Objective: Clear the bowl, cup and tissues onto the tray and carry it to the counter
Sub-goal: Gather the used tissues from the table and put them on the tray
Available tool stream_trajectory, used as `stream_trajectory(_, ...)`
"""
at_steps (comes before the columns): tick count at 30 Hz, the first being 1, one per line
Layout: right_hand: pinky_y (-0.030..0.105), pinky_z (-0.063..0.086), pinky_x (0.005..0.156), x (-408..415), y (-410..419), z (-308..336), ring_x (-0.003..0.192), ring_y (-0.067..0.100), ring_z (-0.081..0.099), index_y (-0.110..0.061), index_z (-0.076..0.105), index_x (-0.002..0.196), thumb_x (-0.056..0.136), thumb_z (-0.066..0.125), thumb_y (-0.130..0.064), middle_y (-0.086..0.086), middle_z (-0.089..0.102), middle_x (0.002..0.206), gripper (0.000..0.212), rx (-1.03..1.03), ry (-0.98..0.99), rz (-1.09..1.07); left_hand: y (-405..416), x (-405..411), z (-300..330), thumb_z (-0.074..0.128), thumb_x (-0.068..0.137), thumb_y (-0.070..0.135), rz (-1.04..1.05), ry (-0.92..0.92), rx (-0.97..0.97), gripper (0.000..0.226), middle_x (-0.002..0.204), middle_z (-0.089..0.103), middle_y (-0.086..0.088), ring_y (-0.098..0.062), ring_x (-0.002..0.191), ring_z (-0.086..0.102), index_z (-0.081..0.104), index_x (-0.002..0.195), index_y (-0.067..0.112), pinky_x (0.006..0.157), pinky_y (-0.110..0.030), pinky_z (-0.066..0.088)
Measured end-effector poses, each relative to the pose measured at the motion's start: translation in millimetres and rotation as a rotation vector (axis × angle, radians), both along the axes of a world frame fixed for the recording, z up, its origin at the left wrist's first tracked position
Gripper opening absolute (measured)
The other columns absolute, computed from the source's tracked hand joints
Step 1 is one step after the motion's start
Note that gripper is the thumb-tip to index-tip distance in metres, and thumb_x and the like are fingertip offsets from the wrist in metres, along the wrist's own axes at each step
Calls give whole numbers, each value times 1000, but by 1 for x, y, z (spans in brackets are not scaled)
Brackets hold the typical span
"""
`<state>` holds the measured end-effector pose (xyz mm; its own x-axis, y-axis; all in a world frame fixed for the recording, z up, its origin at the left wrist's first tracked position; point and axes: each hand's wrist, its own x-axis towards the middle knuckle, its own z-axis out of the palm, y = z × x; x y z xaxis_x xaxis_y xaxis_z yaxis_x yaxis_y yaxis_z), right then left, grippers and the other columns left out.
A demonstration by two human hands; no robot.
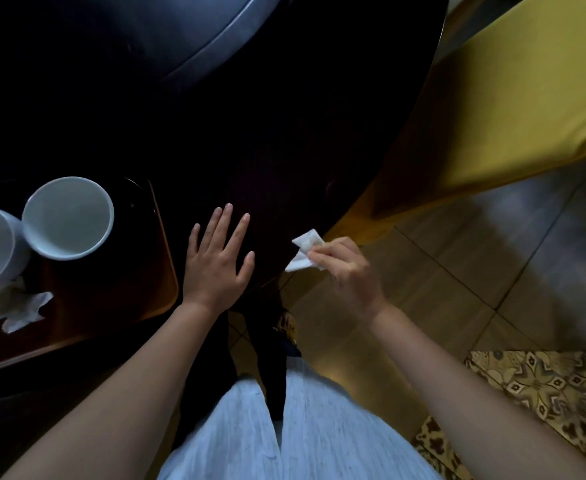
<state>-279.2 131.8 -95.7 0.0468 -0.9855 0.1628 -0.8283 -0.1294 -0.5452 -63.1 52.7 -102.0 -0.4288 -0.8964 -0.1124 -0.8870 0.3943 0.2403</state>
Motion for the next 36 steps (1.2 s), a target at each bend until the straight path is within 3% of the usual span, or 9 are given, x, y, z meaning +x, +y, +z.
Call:
stream_trajectory(3, 25, 57, 70, 11, 23, 8, 84, 24, 63, 1, 70, 98, 83, 52, -4, 13, 73, 90, 24, -10, -26, -107, 0, 1, -1, 29, 88, 45, -2, -7, 2, 60, 157, 13, -5, -15, 144, 4, 20, 144, 26, 115, -39, -1)
stream_trajectory(8, 16, 44, 91, 23, 47, 35, 94, 14, 52, 1, 69, 103, 82, 39, -5, 13, 72, 98, 37, -21, -95, -301, 2, 1, 0, 21, 88, 49, -6, -49, 20, 63, 158, 3, -3, -15, 143, -6, 9, 146, 28, 112, -34, -14)
stream_trajectory(15, 16, 43, 94, 29, 45, 63, 97, 13, 52, 0, 68, 104, 80, 41, -3, 13, 72, 100, 36, -68, -84, -308, 41, 14, 1, 18, 88, 52, 7, -94, 58, 64, 155, -9, 0, -10, 140, -24, -1, 145, 29, 111, -36, -19)
stream_trajectory(20, 19, 47, 90, 46, 35, 77, 92, 19, 60, -2, 69, 104, 81, 41, -7, 9, 72, 100, 36, -94, -62, -224, 66, 35, 10, 23, 89, 48, -70, -116, 54, 62, 156, 12, -5, -15, 144, -6, 11, 145, 25, 114, -37, -4)
stream_trajectory(27, 28, 55, 81, 93, 17, 80, 89, 25, 64, -2, 70, 104, 76, 60, 11, 10, 73, 99, 32, -72, -56, -80, 78, 77, 41, 23, 93, 47, -104, 3, 54, 55, 149, 34, -9, -19, 139, 19, 33, 141, 20, 112, -42, 24)
stream_trajectory(36, 31, 58, 77, 173, -2, 78, 84, 27, 64, 0, 69, 103, 73, 65, 15, 13, 73, 96, 33, -26, -56, -36, 77, 188, 59, 22, 95, 42, 75, 59, 9, 53, 150, 32, -10, -19, 141, 18, 34, 140, 17, 114, -36, 15)
